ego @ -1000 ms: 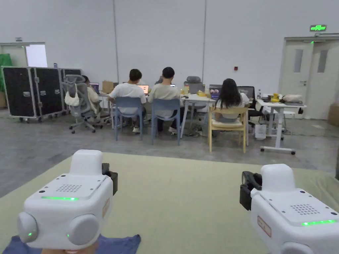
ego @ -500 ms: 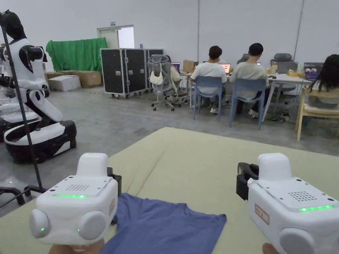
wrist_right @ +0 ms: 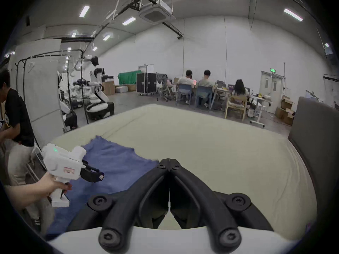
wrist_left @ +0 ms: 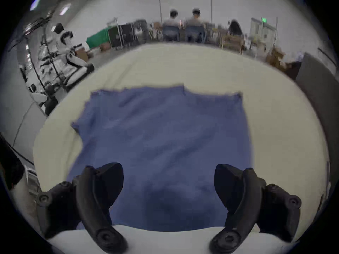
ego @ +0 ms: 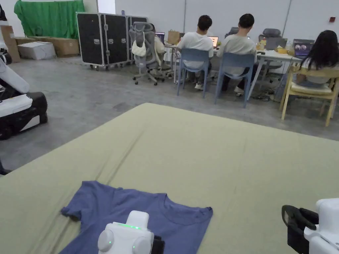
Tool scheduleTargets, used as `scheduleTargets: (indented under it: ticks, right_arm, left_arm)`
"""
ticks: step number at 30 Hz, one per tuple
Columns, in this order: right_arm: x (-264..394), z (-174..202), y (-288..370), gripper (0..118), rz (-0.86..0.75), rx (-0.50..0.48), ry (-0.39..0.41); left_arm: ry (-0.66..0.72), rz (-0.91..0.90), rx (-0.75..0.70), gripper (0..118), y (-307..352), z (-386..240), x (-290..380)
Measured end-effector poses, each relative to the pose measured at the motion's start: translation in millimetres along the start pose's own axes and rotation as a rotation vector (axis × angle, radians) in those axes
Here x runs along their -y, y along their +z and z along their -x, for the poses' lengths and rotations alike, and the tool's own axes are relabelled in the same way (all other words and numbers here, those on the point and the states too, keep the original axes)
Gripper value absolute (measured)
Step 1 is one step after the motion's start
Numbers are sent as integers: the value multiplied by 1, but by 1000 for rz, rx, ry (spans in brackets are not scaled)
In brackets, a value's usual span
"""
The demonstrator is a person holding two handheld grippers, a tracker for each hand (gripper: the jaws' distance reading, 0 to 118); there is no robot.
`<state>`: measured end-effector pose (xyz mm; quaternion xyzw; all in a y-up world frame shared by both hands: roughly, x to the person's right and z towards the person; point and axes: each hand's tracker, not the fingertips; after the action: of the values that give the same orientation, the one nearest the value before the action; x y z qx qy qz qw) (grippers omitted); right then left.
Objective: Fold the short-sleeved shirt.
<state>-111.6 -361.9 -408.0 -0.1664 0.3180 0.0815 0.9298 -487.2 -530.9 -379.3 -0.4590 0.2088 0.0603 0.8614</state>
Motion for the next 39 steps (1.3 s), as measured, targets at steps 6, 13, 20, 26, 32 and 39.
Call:
scheduleTargets:
  ticks: [6,13,20,26,32,39]
  right_arm:
    - [46,-19,-25,3,95,-25,-75]
    - [74,-34,-15,3,128,-55,-164]
    - [57,-77,55,3,29,27,-222]
    - [39,-127,151,3,-98,184,-221]
    - [43,-170,249,3,-142,382,-191]
    - [72,-204,301,3,-125,507,-225]
  left_arm:
    - [-14,-42,63,97,-22,5,26]
    - [87,-87,84,1,5,31,12]
    - [-55,-300,218,1,96,-31,-16]
    - [-375,-433,426,1,167,-175,-37]
    - [-727,-413,807,1,218,-341,12]
    - [-1224,-210,1049,1,227,-469,134]
